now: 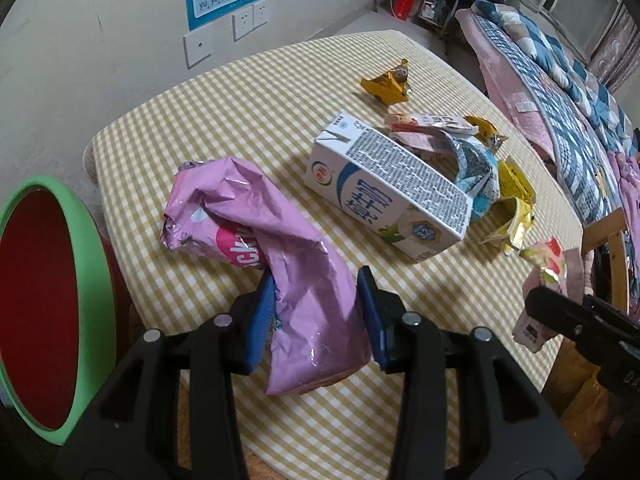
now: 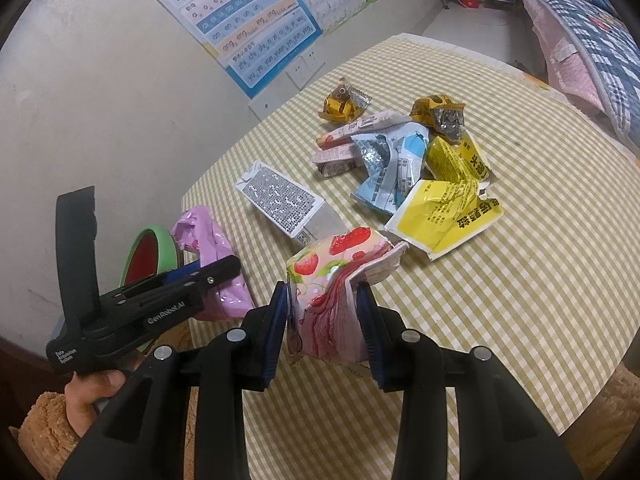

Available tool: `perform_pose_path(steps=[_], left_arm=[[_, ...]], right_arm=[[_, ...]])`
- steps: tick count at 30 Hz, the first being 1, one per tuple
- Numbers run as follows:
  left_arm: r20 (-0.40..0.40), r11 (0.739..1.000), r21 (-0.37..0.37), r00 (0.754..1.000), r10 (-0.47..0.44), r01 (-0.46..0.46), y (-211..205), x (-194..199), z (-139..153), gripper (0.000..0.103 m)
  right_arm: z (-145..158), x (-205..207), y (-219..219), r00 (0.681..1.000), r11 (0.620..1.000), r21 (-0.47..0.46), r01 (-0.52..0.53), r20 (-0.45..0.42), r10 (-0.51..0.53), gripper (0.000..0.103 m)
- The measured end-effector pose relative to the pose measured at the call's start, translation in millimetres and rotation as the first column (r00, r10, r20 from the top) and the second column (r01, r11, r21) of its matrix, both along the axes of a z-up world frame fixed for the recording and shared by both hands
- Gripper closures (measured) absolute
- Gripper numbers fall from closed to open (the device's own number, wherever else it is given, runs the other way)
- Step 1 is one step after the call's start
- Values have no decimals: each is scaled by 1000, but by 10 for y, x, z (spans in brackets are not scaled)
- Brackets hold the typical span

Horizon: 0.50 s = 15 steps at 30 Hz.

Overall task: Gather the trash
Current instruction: 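Carry the pink bag toward the green bin with the left tool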

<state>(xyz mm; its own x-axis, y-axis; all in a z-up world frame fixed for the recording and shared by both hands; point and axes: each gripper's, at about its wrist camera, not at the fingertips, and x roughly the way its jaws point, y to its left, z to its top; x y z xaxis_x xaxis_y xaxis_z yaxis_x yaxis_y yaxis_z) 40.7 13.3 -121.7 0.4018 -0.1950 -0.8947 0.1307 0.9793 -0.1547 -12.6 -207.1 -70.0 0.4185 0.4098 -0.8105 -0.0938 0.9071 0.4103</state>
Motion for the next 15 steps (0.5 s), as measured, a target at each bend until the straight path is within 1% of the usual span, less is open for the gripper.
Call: perform_pose_path(steps=[8, 15], left_arm=[[23, 1000, -20, 1000, 19, -18, 127, -38, 104, 63], [38, 997, -45, 998, 58, -56, 331, -115, 196, 63]], right_arm=[[-65, 11, 32, 1000, 1000, -29, -3, -11, 2, 67], [-50, -57, 115, 1000, 999, -43, -20, 14, 21, 67]])
